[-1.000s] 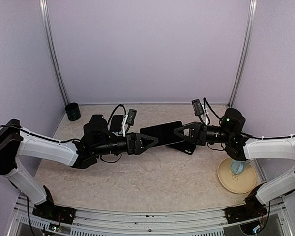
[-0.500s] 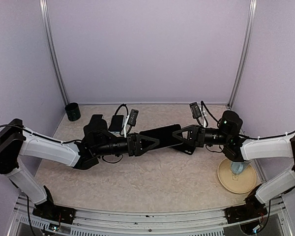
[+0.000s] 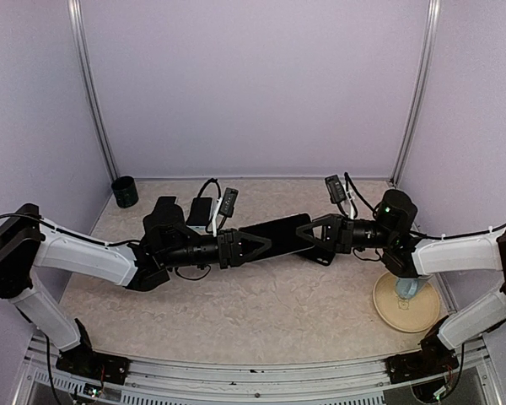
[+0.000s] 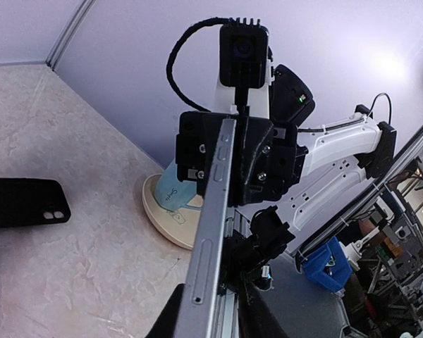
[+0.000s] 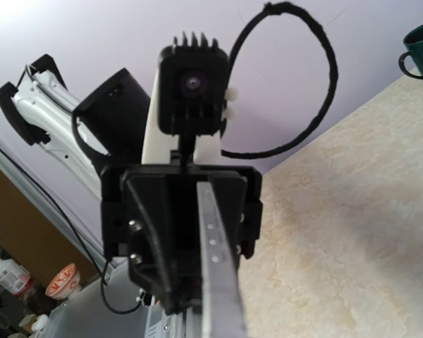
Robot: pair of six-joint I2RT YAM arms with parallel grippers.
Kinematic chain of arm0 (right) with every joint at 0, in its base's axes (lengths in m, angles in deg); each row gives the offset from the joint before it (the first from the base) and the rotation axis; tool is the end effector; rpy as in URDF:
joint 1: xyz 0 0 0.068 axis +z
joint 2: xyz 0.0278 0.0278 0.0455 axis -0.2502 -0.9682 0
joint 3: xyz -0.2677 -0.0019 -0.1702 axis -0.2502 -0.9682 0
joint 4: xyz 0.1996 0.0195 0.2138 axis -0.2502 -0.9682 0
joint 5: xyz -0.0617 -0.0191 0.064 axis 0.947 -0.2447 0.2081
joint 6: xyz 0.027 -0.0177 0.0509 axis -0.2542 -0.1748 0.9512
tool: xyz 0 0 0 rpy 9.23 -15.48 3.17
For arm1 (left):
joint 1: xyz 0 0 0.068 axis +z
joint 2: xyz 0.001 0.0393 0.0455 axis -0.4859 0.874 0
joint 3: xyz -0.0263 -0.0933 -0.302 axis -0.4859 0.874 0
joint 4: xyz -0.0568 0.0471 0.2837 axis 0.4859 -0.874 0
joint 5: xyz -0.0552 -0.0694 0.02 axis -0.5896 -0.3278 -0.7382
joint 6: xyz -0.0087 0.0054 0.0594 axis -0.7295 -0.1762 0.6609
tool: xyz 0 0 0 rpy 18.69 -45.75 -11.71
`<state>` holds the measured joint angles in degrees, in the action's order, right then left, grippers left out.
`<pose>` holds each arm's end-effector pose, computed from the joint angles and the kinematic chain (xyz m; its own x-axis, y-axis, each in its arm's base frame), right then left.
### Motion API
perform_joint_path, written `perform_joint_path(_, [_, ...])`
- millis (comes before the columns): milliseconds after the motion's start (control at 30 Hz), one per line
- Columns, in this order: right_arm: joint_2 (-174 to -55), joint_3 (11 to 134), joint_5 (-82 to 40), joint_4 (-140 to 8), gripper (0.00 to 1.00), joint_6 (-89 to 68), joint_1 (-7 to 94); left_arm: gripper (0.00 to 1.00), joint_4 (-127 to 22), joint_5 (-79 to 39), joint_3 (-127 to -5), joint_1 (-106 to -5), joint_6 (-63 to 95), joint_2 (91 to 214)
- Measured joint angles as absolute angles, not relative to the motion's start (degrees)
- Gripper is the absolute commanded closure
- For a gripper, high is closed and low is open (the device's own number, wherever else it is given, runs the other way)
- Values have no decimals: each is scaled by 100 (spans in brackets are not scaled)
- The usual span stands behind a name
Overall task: Put the phone into the phone case
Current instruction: Pass from the right arm to the left
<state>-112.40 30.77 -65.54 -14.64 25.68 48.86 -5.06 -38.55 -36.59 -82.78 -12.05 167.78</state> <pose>0.2287 0.1990 0.2724 -0.6204 0.0851 -0.7796 -0.7820 0.0081 0.6232 0.2013 -0.3083 0.2591 -0.6208 -0.1178 -0.7751 0.7672 0.1126 -0.6315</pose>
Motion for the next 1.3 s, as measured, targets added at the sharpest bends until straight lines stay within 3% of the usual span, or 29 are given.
perform_joint_path(167, [-11240, 3077, -6610, -1468, 100, 2566, 4888, 98, -464, -3914, -3639, -8278, -1207, 16778])
perform_joint_path(333, [-11196, 3077, -6643, -1468, 96, 2553, 4888, 100, -342, -4025, -3619, -8278, -1231, 16778])
perform_joint_path(667, [-11083, 3088, -6449, -1936, 53, 2221, 4897, 100, -353, -4049, -3604, -8287, -1235, 16778])
perform_joint_path(900, [-10844, 3125, -6162, -2659, 32, 1891, 4868, 100, -580, -3914, -3468, -8250, -1203, 16747])
perform_joint_path(1300, [-10473, 3208, -5317, -3955, 32, 1572, 4812, 100, -1437, -2897, -3095, -8077, -962, 16179])
